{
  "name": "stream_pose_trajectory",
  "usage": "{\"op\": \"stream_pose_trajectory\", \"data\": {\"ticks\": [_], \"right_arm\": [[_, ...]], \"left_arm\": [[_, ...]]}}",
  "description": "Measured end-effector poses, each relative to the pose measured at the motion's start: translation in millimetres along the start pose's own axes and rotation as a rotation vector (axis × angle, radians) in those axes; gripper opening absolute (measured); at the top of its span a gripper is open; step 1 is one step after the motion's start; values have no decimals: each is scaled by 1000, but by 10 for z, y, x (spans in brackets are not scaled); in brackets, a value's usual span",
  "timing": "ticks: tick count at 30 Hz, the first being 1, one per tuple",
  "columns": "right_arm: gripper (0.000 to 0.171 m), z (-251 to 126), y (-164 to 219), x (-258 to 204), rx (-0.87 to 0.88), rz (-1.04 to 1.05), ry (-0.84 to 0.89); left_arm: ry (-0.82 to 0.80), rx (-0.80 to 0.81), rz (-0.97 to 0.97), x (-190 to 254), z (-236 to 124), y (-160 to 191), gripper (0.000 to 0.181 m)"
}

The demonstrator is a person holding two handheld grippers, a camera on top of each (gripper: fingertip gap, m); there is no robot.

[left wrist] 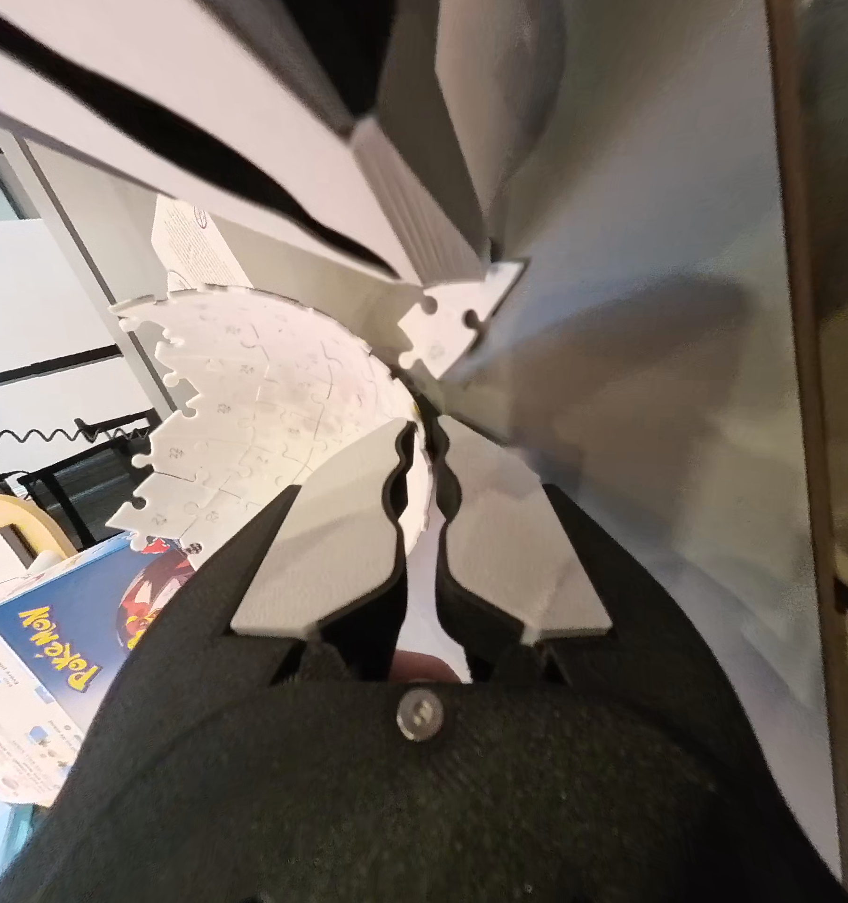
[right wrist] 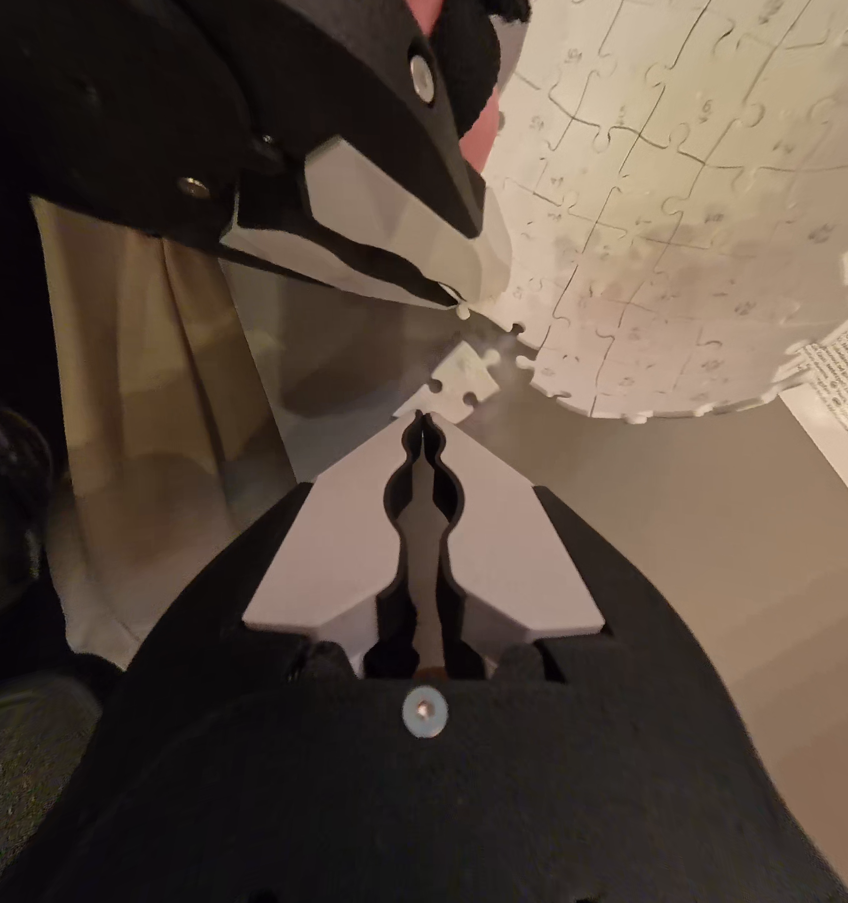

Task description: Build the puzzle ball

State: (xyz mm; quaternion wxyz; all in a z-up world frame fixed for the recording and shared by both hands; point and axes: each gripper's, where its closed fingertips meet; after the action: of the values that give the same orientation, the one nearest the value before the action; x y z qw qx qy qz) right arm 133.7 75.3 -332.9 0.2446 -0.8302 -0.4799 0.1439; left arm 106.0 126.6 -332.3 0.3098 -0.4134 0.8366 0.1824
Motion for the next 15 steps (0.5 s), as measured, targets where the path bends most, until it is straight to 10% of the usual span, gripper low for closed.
{"op": "stream_pose_trajectory", "data": {"ticks": [15], "right_arm": [[0,-16,-52,30,12,-25,20]], "left_arm": [[-23,-11,46,6,-7,-6,5]]}}
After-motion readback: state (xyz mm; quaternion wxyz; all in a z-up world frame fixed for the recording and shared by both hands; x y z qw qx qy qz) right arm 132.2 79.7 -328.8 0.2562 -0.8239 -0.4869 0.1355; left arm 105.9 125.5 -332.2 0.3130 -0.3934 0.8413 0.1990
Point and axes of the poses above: each gripper's, where its closed fingertips meet, z out along the fingers, y out of its underside, x = y × z across the jaws, and after that the axes turned 1 degree about y, right-handed
